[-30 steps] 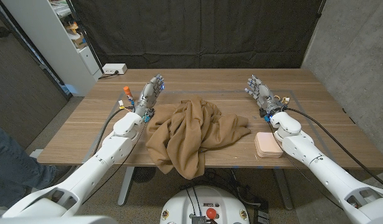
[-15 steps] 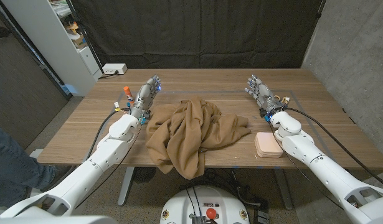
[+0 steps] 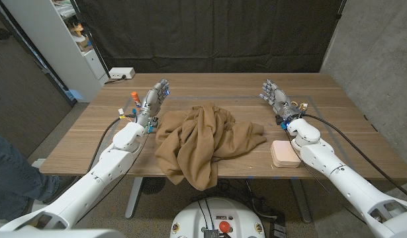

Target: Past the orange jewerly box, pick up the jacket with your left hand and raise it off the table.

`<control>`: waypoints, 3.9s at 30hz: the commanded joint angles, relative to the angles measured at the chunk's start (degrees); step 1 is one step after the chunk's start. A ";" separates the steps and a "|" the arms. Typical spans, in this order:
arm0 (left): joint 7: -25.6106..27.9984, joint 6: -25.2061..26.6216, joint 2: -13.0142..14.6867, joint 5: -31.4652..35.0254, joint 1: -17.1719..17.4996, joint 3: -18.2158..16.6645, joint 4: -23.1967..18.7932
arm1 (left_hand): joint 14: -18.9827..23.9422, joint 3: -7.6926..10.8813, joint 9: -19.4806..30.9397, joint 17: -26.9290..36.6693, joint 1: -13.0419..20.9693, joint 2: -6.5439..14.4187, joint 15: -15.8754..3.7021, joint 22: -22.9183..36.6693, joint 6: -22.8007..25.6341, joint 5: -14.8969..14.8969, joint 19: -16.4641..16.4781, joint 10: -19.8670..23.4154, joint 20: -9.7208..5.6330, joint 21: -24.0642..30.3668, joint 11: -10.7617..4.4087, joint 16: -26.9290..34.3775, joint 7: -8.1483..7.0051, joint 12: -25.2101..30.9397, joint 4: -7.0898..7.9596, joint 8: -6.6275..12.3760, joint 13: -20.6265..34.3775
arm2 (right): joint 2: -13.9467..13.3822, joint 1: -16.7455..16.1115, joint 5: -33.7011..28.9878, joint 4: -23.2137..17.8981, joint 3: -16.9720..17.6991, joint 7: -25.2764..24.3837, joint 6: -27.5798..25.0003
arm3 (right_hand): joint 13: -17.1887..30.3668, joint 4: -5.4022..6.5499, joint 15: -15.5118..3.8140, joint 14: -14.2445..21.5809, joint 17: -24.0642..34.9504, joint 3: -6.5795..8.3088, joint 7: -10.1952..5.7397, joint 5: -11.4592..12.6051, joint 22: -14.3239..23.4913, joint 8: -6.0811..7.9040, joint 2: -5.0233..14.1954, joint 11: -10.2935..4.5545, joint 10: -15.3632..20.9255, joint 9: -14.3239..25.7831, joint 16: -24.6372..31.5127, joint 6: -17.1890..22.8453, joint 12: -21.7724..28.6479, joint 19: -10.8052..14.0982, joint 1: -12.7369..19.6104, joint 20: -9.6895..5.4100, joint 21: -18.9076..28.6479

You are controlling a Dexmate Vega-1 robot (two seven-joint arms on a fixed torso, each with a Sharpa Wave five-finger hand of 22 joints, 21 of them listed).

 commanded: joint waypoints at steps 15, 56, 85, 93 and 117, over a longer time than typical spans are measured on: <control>0.58 -4.39 1.82 2.38 3.69 -1.56 -4.63 | 0.54 0.05 0.22 0.29 0.51 0.20 0.46 0.27 0.53 -0.04 -0.34 0.37 0.12 0.24 0.05 0.29 0.35 0.16 -0.57 0.13 0.14 | -0.01 0.22 -0.17 -0.62 0.10 -0.37 -0.09 | 0.11 -0.26 -0.01 0.47 0.21 0.27 -0.08 0.26 0.31 0.26 0.26 -0.10 0.64 0.14 0.33 0.41 0.19 0.43 0.36 -0.04 0.36; 0.12 -8.90 2.75 4.93 7.05 -2.98 -9.46 | 1.58 -0.02 0.21 0.28 0.81 0.46 0.62 0.26 1.70 -0.21 0.24 1.35 -0.06 0.44 0.71 0.48 0.70 0.31 -1.07 0.34 0.14 | -0.41 1.25 -0.89 0.47 0.08 0.43 0.60 | 0.10 -0.36 -0.03 0.49 0.20 0.20 -0.09 0.21 0.31 0.25 0.28 -0.11 0.65 0.15 0.34 0.45 0.17 0.43 0.31 -0.03 0.36; 1.31 -11.89 4.00 9.13 10.88 -4.45 -15.52 | 1.94 -0.04 0.18 0.27 1.03 0.67 0.58 0.26 2.04 -0.30 0.24 1.75 0.18 0.37 0.40 0.42 0.50 0.29 -1.40 0.22 0.15 | -0.35 1.58 -0.09 1.55 0.81 1.29 1.63 | 0.10 -0.42 -0.02 0.50 0.20 0.16 -0.11 0.19 0.31 0.27 0.30 -0.11 0.61 0.15 0.33 0.54 0.15 0.46 0.29 0.01 0.36; 1.52 -12.76 4.06 10.37 12.01 -4.77 -16.84 | 2.05 -0.05 0.18 0.27 1.09 0.72 0.56 0.26 2.23 -0.32 0.26 1.84 0.25 0.37 0.45 0.41 0.50 0.29 -1.49 0.24 0.15 | -0.83 0.61 0.19 1.07 1.37 1.00 1.89 | 0.10 -0.43 -0.07 0.48 0.20 0.16 -0.11 0.19 0.31 0.26 0.34 -0.12 0.66 0.15 0.33 0.53 0.16 0.45 0.28 0.01 0.36; 2.98 -10.82 5.87 13.23 15.31 -6.66 -20.53 | 2.20 -0.05 0.17 0.27 1.28 0.87 0.47 0.25 2.38 -0.37 0.28 2.00 0.32 0.34 0.50 0.34 0.46 0.22 -1.75 0.15 0.15 | -1.54 0.61 -0.17 0.29 1.59 1.27 2.15 | 0.10 -0.49 -0.08 0.52 0.20 0.11 -0.15 0.17 0.31 0.23 0.32 -0.12 0.66 0.15 0.34 0.48 0.15 0.50 0.25 -0.05 0.37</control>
